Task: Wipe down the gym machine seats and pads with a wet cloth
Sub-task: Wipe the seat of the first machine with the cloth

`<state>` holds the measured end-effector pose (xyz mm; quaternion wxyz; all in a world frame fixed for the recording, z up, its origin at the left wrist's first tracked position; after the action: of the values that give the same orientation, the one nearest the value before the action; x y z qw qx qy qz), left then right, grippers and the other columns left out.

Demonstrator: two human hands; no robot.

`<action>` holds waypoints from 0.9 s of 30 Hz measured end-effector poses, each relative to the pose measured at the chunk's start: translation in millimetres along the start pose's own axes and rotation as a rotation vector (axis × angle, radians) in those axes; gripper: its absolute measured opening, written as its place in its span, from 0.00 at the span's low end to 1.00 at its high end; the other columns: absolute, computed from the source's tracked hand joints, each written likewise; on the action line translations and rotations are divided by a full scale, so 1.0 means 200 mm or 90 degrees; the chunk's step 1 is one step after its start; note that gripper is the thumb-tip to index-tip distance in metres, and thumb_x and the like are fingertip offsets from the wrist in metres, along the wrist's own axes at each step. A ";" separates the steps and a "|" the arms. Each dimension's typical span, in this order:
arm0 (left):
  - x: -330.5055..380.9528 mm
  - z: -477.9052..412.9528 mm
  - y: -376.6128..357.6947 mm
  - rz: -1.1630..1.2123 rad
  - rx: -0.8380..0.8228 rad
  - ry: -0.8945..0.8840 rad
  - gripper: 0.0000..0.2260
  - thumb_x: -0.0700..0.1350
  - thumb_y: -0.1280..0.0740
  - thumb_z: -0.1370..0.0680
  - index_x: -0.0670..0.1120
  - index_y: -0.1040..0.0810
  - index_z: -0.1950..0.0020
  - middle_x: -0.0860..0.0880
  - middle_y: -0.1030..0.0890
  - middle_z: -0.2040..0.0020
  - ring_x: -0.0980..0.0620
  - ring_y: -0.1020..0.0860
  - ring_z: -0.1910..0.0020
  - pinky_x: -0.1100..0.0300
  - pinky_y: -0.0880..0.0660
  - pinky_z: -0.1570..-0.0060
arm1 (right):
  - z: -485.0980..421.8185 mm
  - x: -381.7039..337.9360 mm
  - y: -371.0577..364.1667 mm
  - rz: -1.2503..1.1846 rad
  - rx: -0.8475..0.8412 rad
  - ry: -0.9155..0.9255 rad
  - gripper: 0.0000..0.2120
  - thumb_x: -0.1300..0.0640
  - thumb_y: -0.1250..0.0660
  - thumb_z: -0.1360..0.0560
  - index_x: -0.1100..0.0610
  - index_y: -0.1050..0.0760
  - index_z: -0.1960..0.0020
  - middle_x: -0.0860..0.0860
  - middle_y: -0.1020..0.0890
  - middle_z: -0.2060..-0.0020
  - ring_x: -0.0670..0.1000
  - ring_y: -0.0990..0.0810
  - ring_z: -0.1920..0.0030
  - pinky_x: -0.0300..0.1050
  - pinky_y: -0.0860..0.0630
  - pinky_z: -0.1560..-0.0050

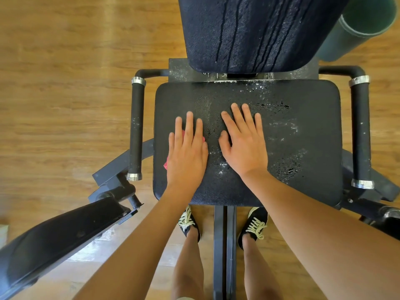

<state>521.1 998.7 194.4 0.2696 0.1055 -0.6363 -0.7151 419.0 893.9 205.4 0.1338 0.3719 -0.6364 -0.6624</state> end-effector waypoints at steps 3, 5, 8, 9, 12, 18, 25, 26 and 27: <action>0.01 0.18 -0.06 -0.017 -0.017 -0.004 0.24 0.49 0.50 0.14 0.44 0.44 0.18 0.42 0.47 0.17 0.37 0.49 0.19 0.39 0.41 0.24 | 0.00 0.00 0.00 -0.002 0.000 -0.002 0.22 0.53 0.43 0.16 0.56 0.31 0.23 0.57 0.34 0.21 0.60 0.41 0.19 0.64 0.47 0.19; 0.00 0.24 -0.08 -0.036 -0.025 -0.016 0.24 0.50 0.52 0.14 0.45 0.45 0.18 0.42 0.46 0.17 0.37 0.48 0.19 0.39 0.41 0.24 | 0.00 0.00 0.00 -0.003 -0.002 -0.003 0.22 0.53 0.43 0.16 0.56 0.31 0.23 0.57 0.34 0.21 0.60 0.42 0.19 0.64 0.47 0.19; 0.00 0.15 -0.06 -0.056 -0.032 -0.047 0.24 0.51 0.52 0.13 0.46 0.47 0.17 0.42 0.50 0.16 0.39 0.51 0.18 0.39 0.45 0.23 | 0.00 0.00 0.00 -0.002 -0.008 -0.003 0.23 0.53 0.43 0.16 0.56 0.31 0.22 0.57 0.34 0.20 0.60 0.42 0.18 0.63 0.48 0.19; 0.01 0.09 -0.05 -0.049 -0.025 -0.048 0.24 0.51 0.52 0.13 0.46 0.47 0.17 0.43 0.50 0.16 0.39 0.52 0.18 0.40 0.46 0.23 | 0.00 0.00 0.00 0.000 -0.008 -0.003 0.23 0.53 0.43 0.16 0.56 0.31 0.22 0.57 0.35 0.20 0.60 0.42 0.18 0.63 0.48 0.19; 0.02 -0.08 0.00 -0.017 -0.014 -0.041 0.25 0.51 0.51 0.13 0.46 0.47 0.17 0.43 0.51 0.16 0.40 0.53 0.18 0.40 0.47 0.22 | 0.00 0.00 -0.01 0.005 -0.010 -0.005 0.23 0.52 0.44 0.16 0.55 0.31 0.22 0.57 0.35 0.20 0.59 0.43 0.18 0.63 0.48 0.19; 0.02 -0.04 0.00 0.004 -0.011 -0.017 0.24 0.50 0.50 0.13 0.45 0.46 0.18 0.43 0.50 0.16 0.40 0.52 0.18 0.41 0.46 0.22 | 0.00 0.00 -0.01 0.000 -0.015 -0.003 0.23 0.52 0.44 0.16 0.55 0.31 0.23 0.57 0.34 0.20 0.60 0.42 0.18 0.63 0.47 0.19; 0.05 0.24 -0.07 0.012 -0.012 0.011 0.23 0.48 0.48 0.14 0.43 0.43 0.18 0.40 0.47 0.17 0.39 0.48 0.19 0.44 0.41 0.23 | 0.00 0.01 -0.01 -0.008 -0.024 -0.003 0.23 0.53 0.44 0.16 0.56 0.31 0.22 0.57 0.34 0.20 0.60 0.42 0.18 0.64 0.47 0.19; 0.06 0.30 -0.08 0.004 -0.011 0.011 0.23 0.48 0.49 0.14 0.44 0.43 0.18 0.40 0.46 0.17 0.39 0.47 0.19 0.44 0.42 0.23 | 0.00 0.01 -0.01 -0.006 -0.026 -0.004 0.23 0.53 0.43 0.16 0.56 0.31 0.22 0.57 0.34 0.20 0.60 0.42 0.19 0.64 0.47 0.19; 0.06 0.35 -0.10 -0.001 -0.013 0.011 0.23 0.48 0.49 0.14 0.44 0.43 0.18 0.40 0.46 0.17 0.39 0.47 0.19 0.45 0.42 0.23 | 0.00 0.01 -0.01 -0.007 -0.028 -0.005 0.23 0.53 0.44 0.16 0.55 0.31 0.23 0.57 0.34 0.20 0.60 0.42 0.19 0.64 0.47 0.19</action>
<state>471.3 1052.5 189.4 0.2754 0.1092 -0.6267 -0.7208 418.2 893.1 202.3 0.1363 0.3697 -0.6202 -0.6783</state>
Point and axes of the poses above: each hand's wrist, its own z-axis away from the middle knuckle, its own y-axis out of the back of the hand, x = y × z, the point moved 8 cm from there along -z, towards the middle knuckle
